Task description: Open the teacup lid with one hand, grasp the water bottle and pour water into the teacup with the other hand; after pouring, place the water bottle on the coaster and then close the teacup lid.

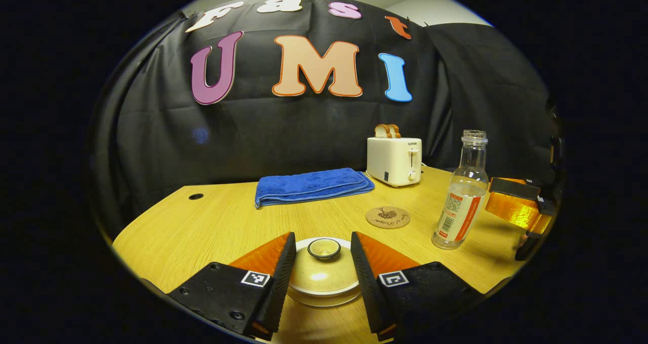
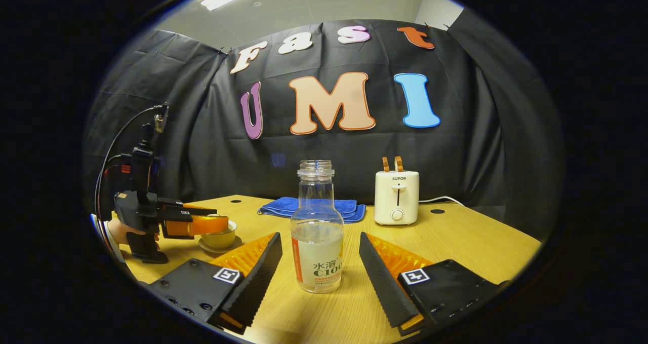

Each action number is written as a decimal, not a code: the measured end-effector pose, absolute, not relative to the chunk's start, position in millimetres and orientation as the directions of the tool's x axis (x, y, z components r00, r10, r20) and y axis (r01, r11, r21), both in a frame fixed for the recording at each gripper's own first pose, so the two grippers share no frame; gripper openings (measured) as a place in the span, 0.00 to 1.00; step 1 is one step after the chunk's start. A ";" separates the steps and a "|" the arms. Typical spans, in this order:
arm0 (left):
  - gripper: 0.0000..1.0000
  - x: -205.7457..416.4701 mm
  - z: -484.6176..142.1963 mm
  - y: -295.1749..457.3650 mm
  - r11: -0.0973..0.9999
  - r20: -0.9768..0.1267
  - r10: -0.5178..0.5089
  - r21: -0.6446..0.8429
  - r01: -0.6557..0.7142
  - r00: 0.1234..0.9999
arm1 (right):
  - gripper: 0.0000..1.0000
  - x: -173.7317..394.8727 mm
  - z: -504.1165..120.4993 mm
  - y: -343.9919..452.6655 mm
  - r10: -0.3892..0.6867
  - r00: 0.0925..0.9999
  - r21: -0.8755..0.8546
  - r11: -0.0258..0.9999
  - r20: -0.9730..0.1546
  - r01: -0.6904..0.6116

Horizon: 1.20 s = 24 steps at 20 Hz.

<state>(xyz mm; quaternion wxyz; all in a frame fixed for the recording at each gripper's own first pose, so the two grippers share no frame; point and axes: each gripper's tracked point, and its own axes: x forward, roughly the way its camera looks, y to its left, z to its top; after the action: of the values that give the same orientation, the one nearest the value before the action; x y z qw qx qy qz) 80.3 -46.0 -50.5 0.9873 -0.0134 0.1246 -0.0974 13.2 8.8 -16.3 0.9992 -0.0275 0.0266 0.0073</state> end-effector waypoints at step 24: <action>0.25 73.9 -23.1 -25.3 0.994 -0.078 -0.099 -0.063 0.094 0.992 | 0.98 13.9 -17.2 12.3 0.043 0.997 -0.052 0.998 -0.058 -0.046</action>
<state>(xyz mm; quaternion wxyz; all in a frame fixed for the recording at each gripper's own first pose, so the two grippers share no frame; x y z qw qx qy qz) 73.9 -25.3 -23.1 0.9976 -0.0297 0.0407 -0.0485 13.9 12.3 -17.2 0.9990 -0.0267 0.0283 0.0223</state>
